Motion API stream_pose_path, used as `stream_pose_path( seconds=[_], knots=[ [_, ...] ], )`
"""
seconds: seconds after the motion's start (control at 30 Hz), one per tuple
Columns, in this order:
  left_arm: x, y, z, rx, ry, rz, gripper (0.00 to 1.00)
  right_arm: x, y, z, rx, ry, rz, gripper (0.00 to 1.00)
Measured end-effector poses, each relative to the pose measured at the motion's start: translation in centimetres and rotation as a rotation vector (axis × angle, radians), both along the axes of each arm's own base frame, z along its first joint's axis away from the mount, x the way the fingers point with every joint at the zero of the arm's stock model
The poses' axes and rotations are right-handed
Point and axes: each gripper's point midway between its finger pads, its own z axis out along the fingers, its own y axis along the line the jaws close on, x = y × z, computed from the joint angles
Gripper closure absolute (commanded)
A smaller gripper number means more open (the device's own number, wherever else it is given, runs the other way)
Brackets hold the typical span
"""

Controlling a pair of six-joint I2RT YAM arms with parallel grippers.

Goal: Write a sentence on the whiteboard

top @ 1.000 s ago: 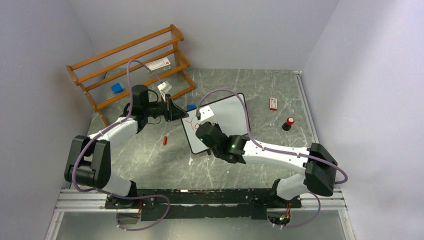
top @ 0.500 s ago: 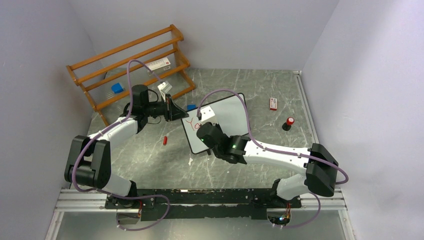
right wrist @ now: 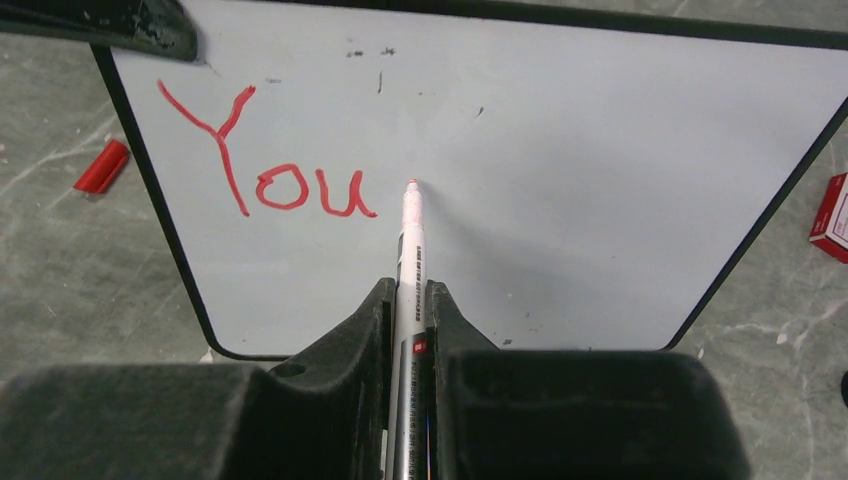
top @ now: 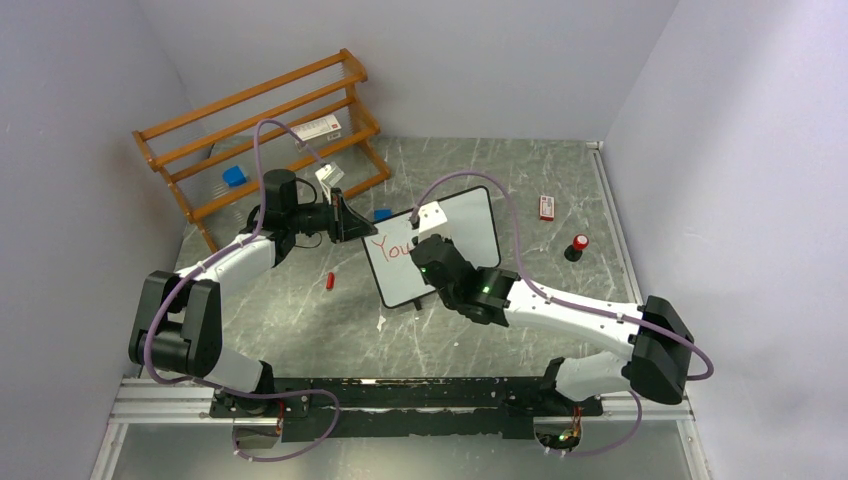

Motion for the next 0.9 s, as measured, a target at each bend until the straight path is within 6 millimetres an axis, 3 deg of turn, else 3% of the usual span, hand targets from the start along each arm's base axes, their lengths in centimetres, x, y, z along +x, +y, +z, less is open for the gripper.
stream_pose_path(
  seconds=[0.9],
  knots=[
    [0.07, -0.03, 0.01, 0.002, 0.007, -0.003, 0.95, 1.12, 0.91, 0.20, 0.030, -0.002, 0.028, 1.00]
  ],
)
